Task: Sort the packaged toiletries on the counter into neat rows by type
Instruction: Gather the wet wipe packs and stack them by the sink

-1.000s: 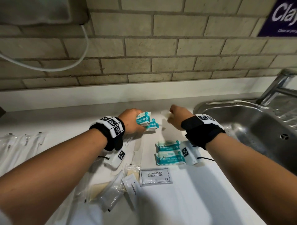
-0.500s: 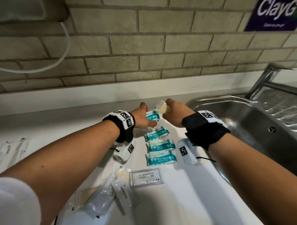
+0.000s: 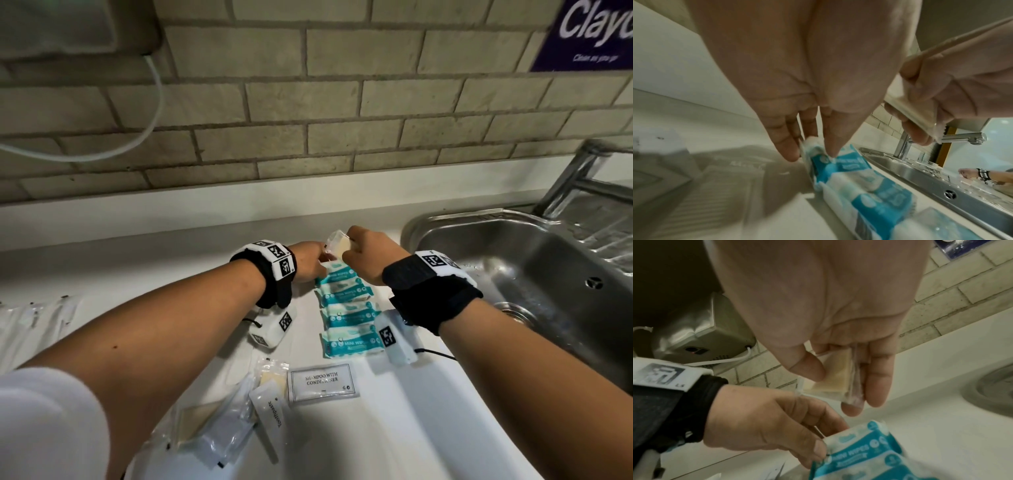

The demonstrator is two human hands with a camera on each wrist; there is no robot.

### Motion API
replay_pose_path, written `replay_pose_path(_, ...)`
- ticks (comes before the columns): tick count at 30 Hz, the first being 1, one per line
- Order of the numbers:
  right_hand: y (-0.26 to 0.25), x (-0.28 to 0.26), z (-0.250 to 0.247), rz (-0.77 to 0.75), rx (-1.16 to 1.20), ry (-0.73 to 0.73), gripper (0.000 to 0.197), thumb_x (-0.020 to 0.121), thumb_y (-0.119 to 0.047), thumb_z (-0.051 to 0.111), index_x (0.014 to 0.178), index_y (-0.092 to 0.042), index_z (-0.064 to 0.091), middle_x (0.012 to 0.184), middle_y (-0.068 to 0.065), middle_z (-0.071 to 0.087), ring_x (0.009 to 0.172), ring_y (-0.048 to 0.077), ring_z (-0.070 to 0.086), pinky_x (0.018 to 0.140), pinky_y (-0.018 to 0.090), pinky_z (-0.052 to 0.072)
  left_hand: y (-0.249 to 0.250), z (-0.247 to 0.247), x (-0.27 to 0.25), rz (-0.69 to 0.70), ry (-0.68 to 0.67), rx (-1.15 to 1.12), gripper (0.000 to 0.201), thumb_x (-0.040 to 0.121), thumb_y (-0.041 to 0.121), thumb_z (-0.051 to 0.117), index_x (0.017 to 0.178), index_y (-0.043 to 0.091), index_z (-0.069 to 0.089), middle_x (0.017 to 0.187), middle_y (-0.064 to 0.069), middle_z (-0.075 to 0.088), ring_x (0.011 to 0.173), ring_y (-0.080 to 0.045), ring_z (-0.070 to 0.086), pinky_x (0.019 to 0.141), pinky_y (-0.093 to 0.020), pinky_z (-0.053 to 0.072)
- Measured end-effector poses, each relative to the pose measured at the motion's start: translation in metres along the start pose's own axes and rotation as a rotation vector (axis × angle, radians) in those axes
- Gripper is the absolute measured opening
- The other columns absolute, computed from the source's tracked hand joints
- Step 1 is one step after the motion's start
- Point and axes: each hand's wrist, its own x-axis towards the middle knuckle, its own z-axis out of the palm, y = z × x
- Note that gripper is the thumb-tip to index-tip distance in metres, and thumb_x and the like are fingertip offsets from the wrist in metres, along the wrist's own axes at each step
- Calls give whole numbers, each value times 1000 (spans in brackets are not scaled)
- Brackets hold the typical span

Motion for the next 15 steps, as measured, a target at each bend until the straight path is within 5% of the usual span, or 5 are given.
replay_pose_path(9, -7, 0, 2, -18, -17, 5, 29, 89, -16, 50, 117, -8, 51, 92, 11, 62, 80, 26, 53, 68, 29, 41, -9, -3, -11, -4, -44, 19, 40, 94, 12, 56, 134, 11, 53, 126, -7, 61, 107, -20, 58, 86, -23, 41)
replay_pose_path(12, -8, -1, 1, -26, -8, 9, 31, 89, -16, 51, 118, -8, 50, 86, 6, 58, 77, 26, 52, 66, 27, 38, -10, -15, -17, 29, 54, -170, 60, 87, 6, 64, 142, 14, 40, 121, -2, 53, 102, -18, 56, 77, -21, 46)
replay_pose_path(15, -10, -2, 0, -71, 19, -19, 30, 89, -14, 53, 118, -8, 49, 86, 4, 56, 76, 23, 50, 65, 25, 35, -7, -30, -28, 72, 80, -426, 66, 84, 4, 68, 141, 22, 40, 120, -5, 51, 97, -19, 58, 86, -32, 54)
